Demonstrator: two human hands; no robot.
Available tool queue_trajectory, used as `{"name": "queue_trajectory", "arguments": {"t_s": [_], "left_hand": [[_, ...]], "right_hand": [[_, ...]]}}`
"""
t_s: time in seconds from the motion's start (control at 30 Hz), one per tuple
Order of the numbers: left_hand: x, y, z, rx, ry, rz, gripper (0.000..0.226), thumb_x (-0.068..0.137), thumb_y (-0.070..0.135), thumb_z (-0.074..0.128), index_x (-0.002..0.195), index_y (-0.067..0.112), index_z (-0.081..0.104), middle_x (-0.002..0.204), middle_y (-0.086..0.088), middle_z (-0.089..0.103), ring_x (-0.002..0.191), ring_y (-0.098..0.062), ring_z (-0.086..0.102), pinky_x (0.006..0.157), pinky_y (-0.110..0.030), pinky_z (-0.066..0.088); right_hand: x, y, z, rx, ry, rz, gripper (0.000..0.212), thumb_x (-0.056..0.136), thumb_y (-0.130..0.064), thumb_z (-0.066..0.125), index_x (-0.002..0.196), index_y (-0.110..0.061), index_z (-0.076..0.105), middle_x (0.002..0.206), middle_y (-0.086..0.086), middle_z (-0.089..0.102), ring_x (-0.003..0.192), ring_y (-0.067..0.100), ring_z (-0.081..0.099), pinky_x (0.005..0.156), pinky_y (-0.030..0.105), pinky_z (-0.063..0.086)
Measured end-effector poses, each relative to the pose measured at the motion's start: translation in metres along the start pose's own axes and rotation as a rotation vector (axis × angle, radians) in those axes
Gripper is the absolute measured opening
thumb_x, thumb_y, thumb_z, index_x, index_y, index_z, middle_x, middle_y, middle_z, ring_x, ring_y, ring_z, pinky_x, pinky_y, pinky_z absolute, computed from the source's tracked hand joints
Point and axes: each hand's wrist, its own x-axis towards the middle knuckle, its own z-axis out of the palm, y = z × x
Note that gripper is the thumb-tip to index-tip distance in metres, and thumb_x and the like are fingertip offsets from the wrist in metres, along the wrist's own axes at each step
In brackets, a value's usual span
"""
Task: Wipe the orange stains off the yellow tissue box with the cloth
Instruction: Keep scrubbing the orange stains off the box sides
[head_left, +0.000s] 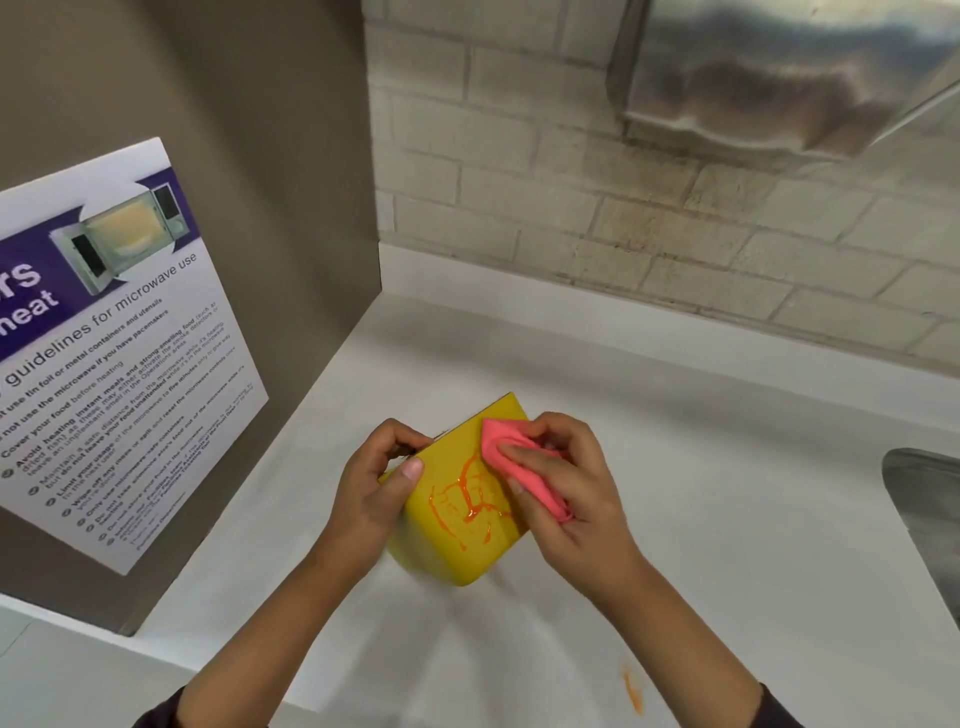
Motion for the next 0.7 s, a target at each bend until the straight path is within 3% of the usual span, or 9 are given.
{"name": "queue_trajectory", "arguments": {"t_s": [0.1,0.2,0.33,0.43,0.53,0.7], "left_hand": [[-0.002,-0.001,0.002,0.024,0.015,0.01,0.026,0.069,0.055,0.05,0.083,0.034,0.059,0.083,0.008,0.063,0.081,-0.013,0.06,0.069,-0.028,0.047],[-0.003,-0.001,0.002,0.037,0.013,0.018,0.028,0.071,0.056,0.048,0.085,0.034,0.058,0.083,0.008,0.063,0.081,-0.015,0.061,0.068,-0.03,0.049],[0.0,0.001,0.001,-0.003,0.007,0.031,0.026,0.072,0.054,0.049,0.083,0.032,0.059,0.081,0.007,0.063,0.078,-0.01,0.06,0.066,-0.022,0.048],[0.002,0.001,0.001,-0.029,0.01,0.032,0.025,0.07,0.051,0.05,0.081,0.031,0.061,0.08,0.008,0.065,0.076,-0.008,0.059,0.065,-0.017,0.047],[0.002,0.0,0.001,-0.022,0.032,0.001,0.025,0.068,0.052,0.05,0.08,0.033,0.061,0.079,0.01,0.065,0.077,-0.009,0.06,0.065,-0.021,0.048],[0.0,0.001,0.002,0.024,0.038,0.021,0.027,0.071,0.057,0.047,0.083,0.035,0.059,0.082,0.008,0.064,0.079,-0.015,0.061,0.066,-0.03,0.05]], "right_hand": [[0.007,-0.004,0.007,0.066,0.162,0.164,0.021,0.086,-0.015,0.06,0.104,-0.012,0.07,0.107,-0.005,0.048,0.104,-0.004,0.049,0.088,0.009,0.039],[0.015,-0.016,0.025,0.07,0.296,0.304,0.023,0.086,-0.012,0.059,0.104,-0.019,0.07,0.106,-0.016,0.048,0.102,-0.006,0.05,0.083,0.004,0.039],[0.006,-0.02,0.029,0.04,0.115,0.156,0.028,0.09,-0.022,0.054,0.114,-0.017,0.067,0.111,-0.011,0.046,0.108,0.004,0.049,0.091,0.015,0.042],[-0.002,-0.013,0.017,0.056,-0.004,0.009,0.027,0.09,-0.018,0.055,0.113,-0.011,0.068,0.112,-0.005,0.047,0.107,0.01,0.052,0.091,0.022,0.044],[-0.002,-0.008,0.01,0.063,0.071,0.046,0.025,0.088,-0.017,0.056,0.107,-0.01,0.07,0.106,-0.003,0.051,0.102,0.007,0.054,0.086,0.021,0.046],[0.01,-0.022,0.033,0.061,0.272,0.25,0.025,0.089,-0.025,0.052,0.106,-0.021,0.069,0.106,-0.022,0.048,0.102,0.0,0.053,0.084,0.007,0.041]]}}
